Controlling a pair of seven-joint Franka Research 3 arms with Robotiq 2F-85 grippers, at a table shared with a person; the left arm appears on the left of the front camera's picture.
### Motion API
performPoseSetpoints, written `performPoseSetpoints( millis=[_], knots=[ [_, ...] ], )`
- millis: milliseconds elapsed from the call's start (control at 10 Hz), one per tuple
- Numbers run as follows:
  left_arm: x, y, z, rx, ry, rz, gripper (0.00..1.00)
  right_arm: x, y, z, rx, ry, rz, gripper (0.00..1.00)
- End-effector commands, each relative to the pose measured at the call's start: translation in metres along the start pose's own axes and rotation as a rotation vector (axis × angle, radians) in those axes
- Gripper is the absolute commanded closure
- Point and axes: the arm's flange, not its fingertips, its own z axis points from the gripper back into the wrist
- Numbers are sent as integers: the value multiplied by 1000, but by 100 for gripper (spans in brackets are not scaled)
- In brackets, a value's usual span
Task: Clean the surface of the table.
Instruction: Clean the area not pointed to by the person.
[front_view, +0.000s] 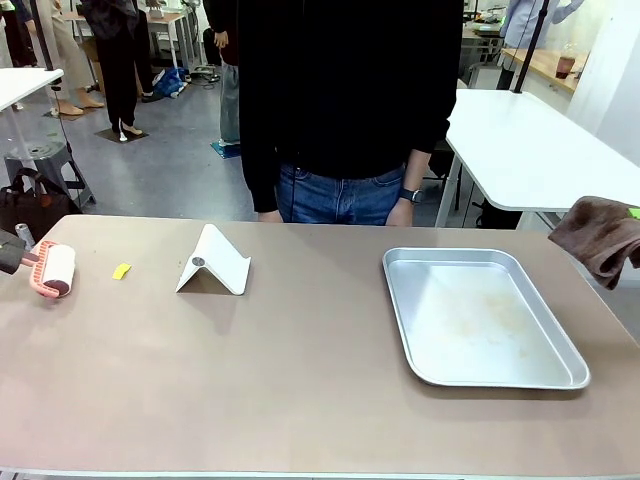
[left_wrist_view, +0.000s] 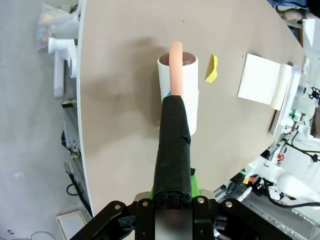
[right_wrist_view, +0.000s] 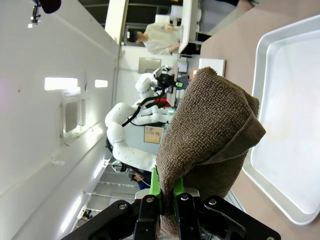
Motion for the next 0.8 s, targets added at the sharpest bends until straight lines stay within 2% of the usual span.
performPoseSetpoints(
  millis=[0,300,700],
  knots=[
    [2,-1,12,-53,4,28,78,-1,3,-1,3,4,6,89],
    [10,10,27,-134,29,50,78,-1,3,-1,3,4,6,89],
    [8,8,29,-158,18,54,78,-1,3,-1,3,4,6,89]
  ],
)
